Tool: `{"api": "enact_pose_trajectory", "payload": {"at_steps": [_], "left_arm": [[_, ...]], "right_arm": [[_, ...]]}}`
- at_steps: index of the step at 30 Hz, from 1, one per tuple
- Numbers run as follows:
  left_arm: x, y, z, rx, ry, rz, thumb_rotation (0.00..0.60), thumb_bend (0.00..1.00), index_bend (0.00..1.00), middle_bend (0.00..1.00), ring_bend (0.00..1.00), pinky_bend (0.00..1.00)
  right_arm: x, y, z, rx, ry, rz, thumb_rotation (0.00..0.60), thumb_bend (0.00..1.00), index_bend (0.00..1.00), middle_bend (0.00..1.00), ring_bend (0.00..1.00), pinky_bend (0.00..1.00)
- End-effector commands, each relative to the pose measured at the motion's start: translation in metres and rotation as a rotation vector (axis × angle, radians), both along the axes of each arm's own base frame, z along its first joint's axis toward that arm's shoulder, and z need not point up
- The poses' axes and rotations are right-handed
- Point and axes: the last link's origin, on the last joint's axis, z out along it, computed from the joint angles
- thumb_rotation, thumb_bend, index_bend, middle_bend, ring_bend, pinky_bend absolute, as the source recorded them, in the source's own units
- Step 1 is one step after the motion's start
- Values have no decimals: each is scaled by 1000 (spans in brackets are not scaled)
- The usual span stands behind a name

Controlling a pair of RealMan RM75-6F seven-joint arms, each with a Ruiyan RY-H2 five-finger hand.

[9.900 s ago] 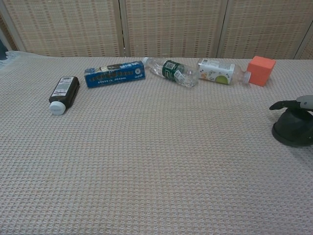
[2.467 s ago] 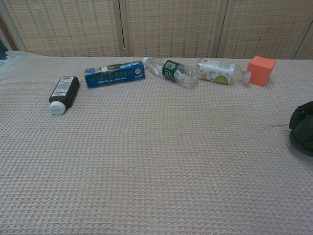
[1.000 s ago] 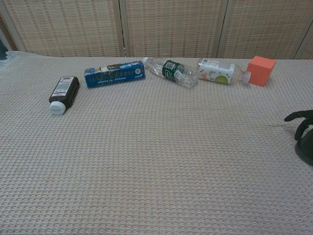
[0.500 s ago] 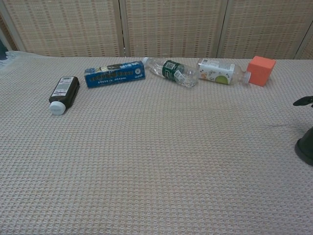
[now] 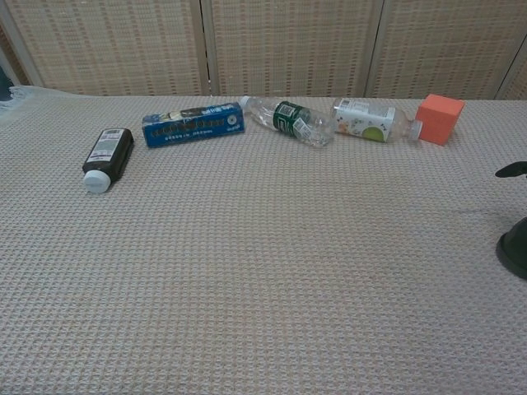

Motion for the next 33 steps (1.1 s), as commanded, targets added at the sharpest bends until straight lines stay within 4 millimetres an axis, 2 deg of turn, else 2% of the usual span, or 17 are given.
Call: {"api": "enact_pose_trajectory", "payload": {"at_steps": [1, 3, 11, 18, 21, 24, 29, 33], "left_arm": [[0, 0, 0, -1, 1, 0, 600, 622, 609, 468, 372, 681], [0, 0, -1, -1, 2, 0, 600, 622, 609, 469, 371, 681], [0, 0, -1, -2, 2, 2, 600, 622, 612, 469, 372, 681], [0, 0, 0, 1, -2, 0, 600, 622, 613, 469, 371, 681], [0, 0, 0, 0, -2, 0, 600, 622, 615, 470, 372, 681], [0, 0, 0, -2, 0, 1, 600, 621, 613, 470, 371, 681], [0, 1, 0, -1, 0, 3, 600, 621, 613, 470, 372, 681], [0, 1, 0, -3, 0, 3, 600, 621, 611, 470, 372, 681]], "right_arm": [[-3, 0, -1, -33, 25, 3, 600, 183, 154, 95, 126, 347], [-6, -1, -3, -39, 46, -2, 600, 183, 192, 136, 178, 396], [-8, -1, -12, -21, 84, -7, 600, 188, 271, 213, 259, 478], [-3, -3, -11, -108, 57, 20, 600, 192, 514, 387, 491, 694], [0, -3, -8, -149, 34, 38, 600, 192, 594, 454, 557, 759], [3, -2, -4, -181, 3, 56, 600, 194, 635, 485, 586, 789], [7, 0, 10, -245, -62, 83, 600, 195, 648, 495, 593, 797], [-1, 1, 24, -296, -38, 60, 600, 196, 651, 497, 593, 799]]}}
